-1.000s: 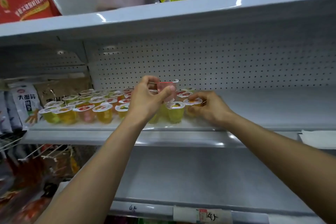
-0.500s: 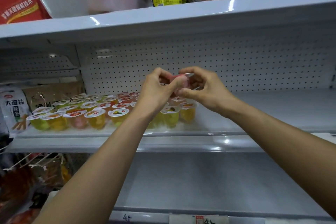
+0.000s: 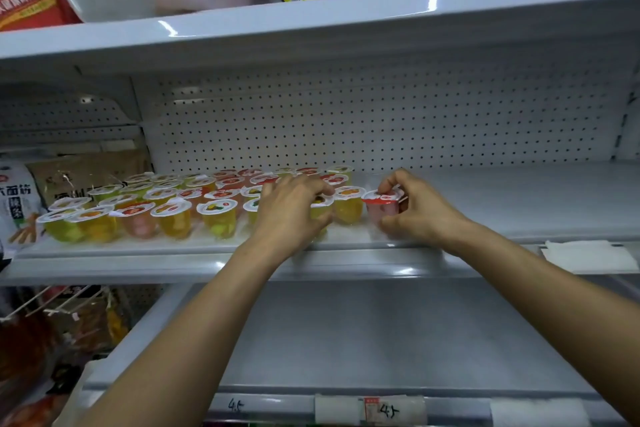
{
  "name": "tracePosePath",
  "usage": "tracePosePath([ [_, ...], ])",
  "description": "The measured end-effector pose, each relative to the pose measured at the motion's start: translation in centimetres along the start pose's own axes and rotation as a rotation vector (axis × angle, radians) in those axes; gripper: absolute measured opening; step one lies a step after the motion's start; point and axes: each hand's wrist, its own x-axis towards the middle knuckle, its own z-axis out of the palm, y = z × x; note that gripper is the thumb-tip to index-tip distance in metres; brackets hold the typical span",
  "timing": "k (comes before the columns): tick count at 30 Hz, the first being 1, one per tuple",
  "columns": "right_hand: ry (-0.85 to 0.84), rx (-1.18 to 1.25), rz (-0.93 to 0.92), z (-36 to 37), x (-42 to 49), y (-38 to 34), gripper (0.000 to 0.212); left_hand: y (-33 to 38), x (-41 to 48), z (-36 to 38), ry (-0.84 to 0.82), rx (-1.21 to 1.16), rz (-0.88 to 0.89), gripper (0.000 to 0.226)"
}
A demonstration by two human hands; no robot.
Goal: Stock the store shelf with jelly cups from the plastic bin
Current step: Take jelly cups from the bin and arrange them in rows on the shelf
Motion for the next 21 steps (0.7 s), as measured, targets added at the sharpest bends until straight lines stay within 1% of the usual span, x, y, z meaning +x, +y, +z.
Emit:
tracePosePath([
  [9, 0.041, -0.039, 0.023, 0.2, -0.4, 0.2, 0.038, -0.1, -0.3, 0.0, -0.015, 0.043, -0.001, 0.036],
  [14, 0.031, -0.098, 0.021, 0.0, -1.1, -0.3, 0.038, 0.2, -0.7, -0.1, 0.001, 0.066, -0.01, 0.039],
  [17, 0.13, -0.291, -0.048, -0.2, -2.6, -0.8, 0.04, 0.7, -2.0, -0.8, 0.062, 0.039, -0.006, 0.039],
  [19, 0.239, -0.42, -0.147, -0.1, -4.3, -1.2, 0.043, 1.0, -3.6, -1.3, 0.121, -0.004, 0.008, 0.039],
  [21, 0.304, -0.51, -0.257, 0.4, -6.3, -1.6, 0.044, 1.3, -5.9, -1.7, 0.19, -0.09, 0.025, 0.041],
])
